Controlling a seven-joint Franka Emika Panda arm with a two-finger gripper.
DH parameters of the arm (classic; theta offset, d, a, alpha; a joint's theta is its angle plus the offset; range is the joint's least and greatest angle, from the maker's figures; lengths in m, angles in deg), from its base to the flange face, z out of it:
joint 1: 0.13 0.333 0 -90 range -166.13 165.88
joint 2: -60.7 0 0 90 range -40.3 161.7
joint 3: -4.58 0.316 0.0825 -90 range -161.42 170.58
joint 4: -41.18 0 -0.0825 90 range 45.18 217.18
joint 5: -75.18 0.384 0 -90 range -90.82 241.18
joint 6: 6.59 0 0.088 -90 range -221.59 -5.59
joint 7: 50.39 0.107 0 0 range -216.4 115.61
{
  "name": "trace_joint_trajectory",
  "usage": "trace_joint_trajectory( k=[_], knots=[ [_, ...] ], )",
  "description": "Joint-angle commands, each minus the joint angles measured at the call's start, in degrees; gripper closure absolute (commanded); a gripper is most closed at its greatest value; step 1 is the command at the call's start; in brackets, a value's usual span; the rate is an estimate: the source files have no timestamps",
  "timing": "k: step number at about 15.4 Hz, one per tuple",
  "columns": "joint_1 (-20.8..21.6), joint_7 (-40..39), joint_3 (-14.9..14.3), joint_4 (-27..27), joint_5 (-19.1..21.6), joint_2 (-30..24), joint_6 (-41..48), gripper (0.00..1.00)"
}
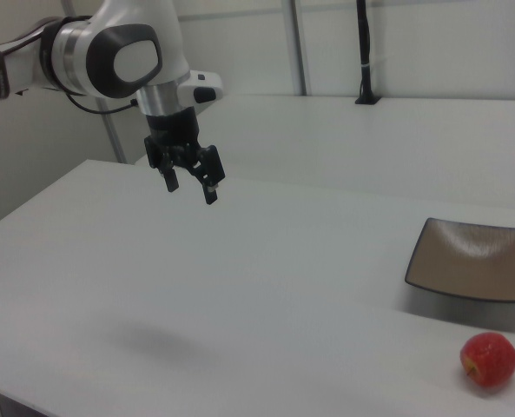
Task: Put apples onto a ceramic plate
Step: 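Move the open gripper toward the red apple and lower it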
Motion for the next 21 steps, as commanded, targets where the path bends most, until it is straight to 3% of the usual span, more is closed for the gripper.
trace_joint_trajectory(
  k=[1, 8, 12, 17, 21],
  knots=[
    [-0.20, -1.69, -0.02, 1.00, 0.59, -0.63, 1.15, 0.00],
    [-0.64, -1.08, -0.54, 0.92, 0.76, -0.81, 1.06, 0.00],
    [-1.43, 2.43, -3.26, 0.83, 0.76, -0.81, 0.36, 0.00],
    [-8.71, 2.35, -4.24, 1.18, 0.68, 0.24, -5.08, 0.00],
    [-15.22, 2.34, -4.32, 1.18, 0.67, 4.10, -13.85, 0.00]
  ],
)
